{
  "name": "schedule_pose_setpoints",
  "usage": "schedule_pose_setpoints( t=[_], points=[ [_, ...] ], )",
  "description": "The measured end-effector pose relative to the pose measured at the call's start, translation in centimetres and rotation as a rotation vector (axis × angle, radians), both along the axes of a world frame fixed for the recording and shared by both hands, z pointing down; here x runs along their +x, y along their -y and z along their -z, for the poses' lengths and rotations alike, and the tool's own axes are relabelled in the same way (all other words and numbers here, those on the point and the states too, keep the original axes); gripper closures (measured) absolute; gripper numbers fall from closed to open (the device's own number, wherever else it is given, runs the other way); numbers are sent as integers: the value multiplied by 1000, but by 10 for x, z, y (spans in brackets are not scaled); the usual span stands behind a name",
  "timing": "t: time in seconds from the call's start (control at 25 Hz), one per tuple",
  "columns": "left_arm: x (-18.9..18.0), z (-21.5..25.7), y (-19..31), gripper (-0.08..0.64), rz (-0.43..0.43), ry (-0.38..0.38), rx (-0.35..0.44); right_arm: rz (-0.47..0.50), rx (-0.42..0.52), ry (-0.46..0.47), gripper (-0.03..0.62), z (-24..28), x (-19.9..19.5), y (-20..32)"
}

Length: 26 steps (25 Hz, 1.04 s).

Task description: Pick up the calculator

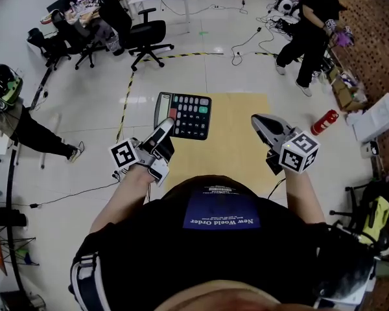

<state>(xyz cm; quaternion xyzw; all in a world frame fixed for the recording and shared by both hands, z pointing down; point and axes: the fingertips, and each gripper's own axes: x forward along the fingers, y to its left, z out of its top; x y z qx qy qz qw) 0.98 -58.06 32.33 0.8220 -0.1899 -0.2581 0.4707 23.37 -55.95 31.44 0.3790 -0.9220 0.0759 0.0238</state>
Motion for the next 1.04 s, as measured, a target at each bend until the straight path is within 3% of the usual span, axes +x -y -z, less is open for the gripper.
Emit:
schedule_pose_setpoints(
  t=[0.28, 0.52, 1.04],
  points=[
    [-11, 22, 15, 436, 30, 2, -5, 24, 5, -11, 609, 17, -11, 18],
    [-10, -2, -15, 436, 63, -9, 3, 60, 20, -22, 609, -2, -12, -8],
    [-29, 11, 10, 436, 99, -5, 4, 88, 10, -40, 609, 4, -27, 20]
  ],
)
